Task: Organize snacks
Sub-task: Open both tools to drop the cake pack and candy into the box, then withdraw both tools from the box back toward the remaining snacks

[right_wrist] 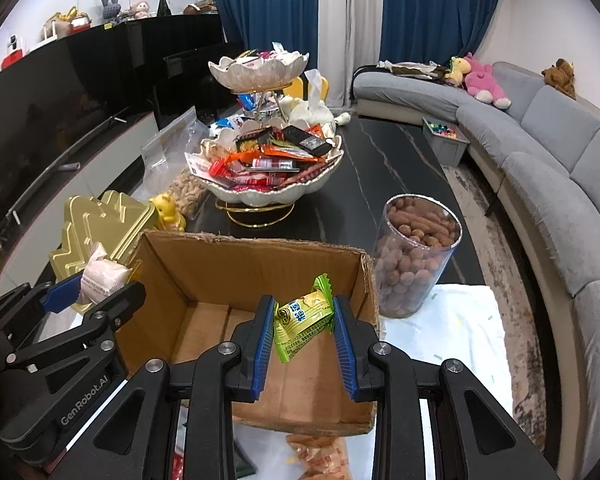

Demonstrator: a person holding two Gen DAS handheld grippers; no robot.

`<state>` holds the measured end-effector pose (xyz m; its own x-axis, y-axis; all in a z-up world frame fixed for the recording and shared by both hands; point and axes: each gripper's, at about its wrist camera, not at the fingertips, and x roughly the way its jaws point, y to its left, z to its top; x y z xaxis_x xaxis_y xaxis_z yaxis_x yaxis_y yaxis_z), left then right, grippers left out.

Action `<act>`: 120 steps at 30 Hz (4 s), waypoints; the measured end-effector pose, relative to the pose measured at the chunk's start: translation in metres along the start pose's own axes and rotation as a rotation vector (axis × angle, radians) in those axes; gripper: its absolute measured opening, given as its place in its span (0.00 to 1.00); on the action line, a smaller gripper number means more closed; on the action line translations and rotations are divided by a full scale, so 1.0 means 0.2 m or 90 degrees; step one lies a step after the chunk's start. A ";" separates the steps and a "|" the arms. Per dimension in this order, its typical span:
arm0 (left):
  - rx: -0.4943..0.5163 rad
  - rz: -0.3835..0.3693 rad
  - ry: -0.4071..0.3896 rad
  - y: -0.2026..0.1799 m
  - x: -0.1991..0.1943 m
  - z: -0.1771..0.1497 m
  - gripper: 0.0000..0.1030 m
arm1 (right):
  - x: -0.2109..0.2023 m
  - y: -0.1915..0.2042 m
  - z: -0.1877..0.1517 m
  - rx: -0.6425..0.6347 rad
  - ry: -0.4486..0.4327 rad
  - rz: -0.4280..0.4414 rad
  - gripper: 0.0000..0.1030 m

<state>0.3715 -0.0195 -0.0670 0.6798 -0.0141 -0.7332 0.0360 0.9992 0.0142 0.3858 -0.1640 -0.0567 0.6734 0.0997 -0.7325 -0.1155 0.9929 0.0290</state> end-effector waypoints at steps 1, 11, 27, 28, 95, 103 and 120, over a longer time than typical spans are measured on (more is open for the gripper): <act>0.001 0.000 0.001 0.00 0.01 0.00 0.45 | 0.00 0.00 0.00 0.000 0.001 0.001 0.30; -0.001 0.012 -0.008 0.01 -0.01 0.01 0.62 | 0.00 -0.03 0.02 0.012 0.001 0.003 0.46; -0.017 0.027 -0.034 0.03 -0.18 0.01 0.86 | -0.18 -0.05 0.02 0.023 -0.032 -0.029 0.77; -0.016 0.028 -0.036 0.03 -0.19 0.01 0.86 | -0.20 -0.05 0.02 0.022 -0.035 -0.030 0.77; -0.007 0.072 -0.030 0.08 -0.58 -0.70 0.86 | -0.63 0.10 -0.63 -0.004 -0.080 -0.034 0.77; -0.020 0.080 -0.014 0.09 -0.56 -0.83 0.86 | -0.61 0.12 -0.75 -0.026 -0.080 -0.026 0.77; -0.032 0.083 0.006 0.10 -0.51 -1.05 0.86 | -0.55 0.15 -0.93 -0.050 -0.073 -0.023 0.77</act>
<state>0.1494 0.0097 -0.1346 0.6699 0.1162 -0.7333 -0.0897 0.9931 0.0754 0.1728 -0.1577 -0.1025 0.7570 0.0752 -0.6490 -0.1434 0.9883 -0.0527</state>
